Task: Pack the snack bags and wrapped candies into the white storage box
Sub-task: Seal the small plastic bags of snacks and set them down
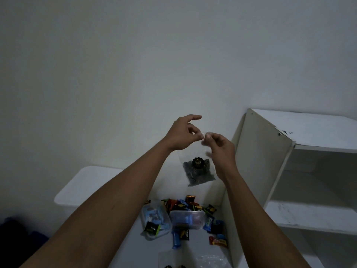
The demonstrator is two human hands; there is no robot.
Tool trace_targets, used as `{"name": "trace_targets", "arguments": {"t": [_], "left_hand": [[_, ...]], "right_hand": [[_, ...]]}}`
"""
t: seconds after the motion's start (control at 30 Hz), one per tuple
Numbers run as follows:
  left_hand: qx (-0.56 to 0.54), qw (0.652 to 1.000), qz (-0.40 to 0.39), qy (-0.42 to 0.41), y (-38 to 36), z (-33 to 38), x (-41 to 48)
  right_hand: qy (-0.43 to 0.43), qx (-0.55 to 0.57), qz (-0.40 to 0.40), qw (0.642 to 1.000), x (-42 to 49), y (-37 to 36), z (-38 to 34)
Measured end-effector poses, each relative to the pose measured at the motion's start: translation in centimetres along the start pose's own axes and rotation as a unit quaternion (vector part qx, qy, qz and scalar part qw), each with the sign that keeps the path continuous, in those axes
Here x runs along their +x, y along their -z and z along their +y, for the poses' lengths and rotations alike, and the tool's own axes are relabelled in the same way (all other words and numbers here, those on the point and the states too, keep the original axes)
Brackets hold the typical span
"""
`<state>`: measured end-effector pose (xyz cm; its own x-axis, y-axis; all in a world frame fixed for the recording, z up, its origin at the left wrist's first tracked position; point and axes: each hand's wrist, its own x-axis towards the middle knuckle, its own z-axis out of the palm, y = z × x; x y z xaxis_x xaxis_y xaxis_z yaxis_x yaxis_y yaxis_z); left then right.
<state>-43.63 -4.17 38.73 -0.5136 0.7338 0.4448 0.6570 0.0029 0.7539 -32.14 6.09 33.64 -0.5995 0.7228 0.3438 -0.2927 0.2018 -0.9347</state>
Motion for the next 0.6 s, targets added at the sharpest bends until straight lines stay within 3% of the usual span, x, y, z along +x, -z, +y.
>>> {"name": "trace_targets", "arguments": {"t": [0.33,0.6], "left_hand": [[0.093,0.996,-0.007,-0.003,-0.45,0.48,0.94],[0.057,0.998,0.015,0.004,-0.27,0.07,0.9]], "right_hand": [[0.017,-0.006,0.0,1.0,0.12,-0.38,-0.36],[0.023,0.005,0.03,0.999,0.19,-0.49,-0.74]]}}
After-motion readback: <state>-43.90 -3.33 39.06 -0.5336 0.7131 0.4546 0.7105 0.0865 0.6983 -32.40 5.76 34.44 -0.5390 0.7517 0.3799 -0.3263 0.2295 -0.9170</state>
